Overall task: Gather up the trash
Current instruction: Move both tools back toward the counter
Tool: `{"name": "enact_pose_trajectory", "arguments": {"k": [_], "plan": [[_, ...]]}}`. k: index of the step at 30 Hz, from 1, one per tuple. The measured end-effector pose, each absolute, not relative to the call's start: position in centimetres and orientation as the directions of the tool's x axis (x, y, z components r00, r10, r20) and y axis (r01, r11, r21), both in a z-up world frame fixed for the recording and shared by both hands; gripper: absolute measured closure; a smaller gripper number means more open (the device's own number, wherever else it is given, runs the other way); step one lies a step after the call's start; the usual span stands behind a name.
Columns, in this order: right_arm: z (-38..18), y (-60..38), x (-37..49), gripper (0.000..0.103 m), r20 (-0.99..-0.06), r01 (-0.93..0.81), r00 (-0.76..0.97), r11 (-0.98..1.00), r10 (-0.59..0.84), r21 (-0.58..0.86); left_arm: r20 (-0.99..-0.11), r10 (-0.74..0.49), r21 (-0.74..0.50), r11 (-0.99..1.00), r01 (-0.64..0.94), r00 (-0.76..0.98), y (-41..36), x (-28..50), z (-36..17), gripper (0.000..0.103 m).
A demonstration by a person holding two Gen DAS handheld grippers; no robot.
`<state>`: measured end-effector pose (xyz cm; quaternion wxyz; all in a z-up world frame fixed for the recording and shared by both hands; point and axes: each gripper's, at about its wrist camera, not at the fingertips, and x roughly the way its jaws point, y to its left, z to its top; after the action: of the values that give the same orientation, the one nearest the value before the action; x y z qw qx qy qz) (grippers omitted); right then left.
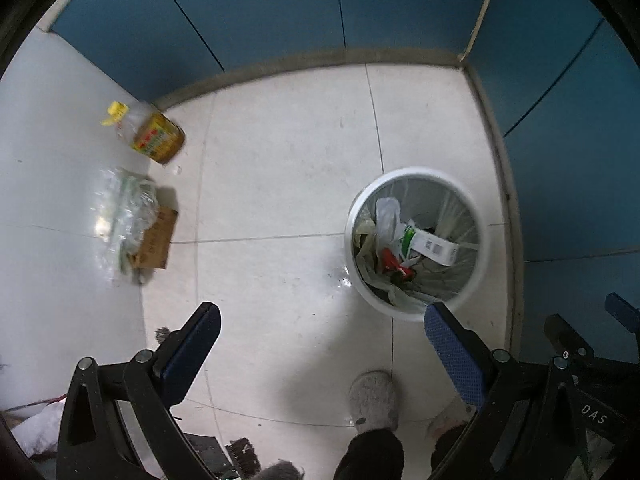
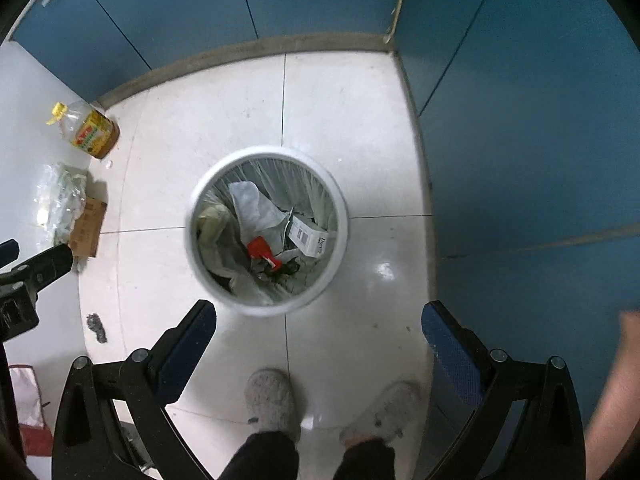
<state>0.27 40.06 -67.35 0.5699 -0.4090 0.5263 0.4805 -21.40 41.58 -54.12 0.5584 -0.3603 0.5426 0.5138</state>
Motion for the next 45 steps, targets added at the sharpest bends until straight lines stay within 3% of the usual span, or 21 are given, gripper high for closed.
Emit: {"name": "enact_pose_trajectory", "arguments": {"k": [12,20,28,34,40,45], "plan": [[-38.3,33.0,0.7,0.0,-0.949,-0.975,0.047,0.222,0.313,0.025,-0.949,0.316,0.091,0.239,-0.967,-0.011,34.4,-21.5,-31.4,0.0],[-26.2,28.7,1.1,0.0,-0.924,-0.969,0.047,0.242,0.38,0.05,-0.931,0.365,0.069,0.257,-0.964,0.031,30.9,-21.2,-22.9,0.0],[-21.8,26.2,2.4,0.0,-0.905,-0.959,0.006,0.26,0.425,0.116,-0.904,0.427,0.085,0.235,-0.968,0.025,29.2,-20.4,-18.2,0.0],[-20.3,24.1,7.8,0.0,-0.854,-0.879,-0.123,0.344,0.505,0.329,-0.866,0.489,0.057,0.308,-0.95,0.106,28.8,-15.8,-14.7,0.0],[-19.0,19.1,17.0,0.0,-0.834,-0.783,-0.024,0.508,0.551,0.359,-0.857,0.46,0.02,0.479,-0.877,0.232,28.5,-4.4,-12.4,0.0],[-20.5,11.1,28.8,0.0,-0.869,-0.619,0.122,0.721,0.48,0.312,-0.901,0.296,-0.056,0.644,-0.763,0.316,26.4,9.9,-14.1,0.0]]}}
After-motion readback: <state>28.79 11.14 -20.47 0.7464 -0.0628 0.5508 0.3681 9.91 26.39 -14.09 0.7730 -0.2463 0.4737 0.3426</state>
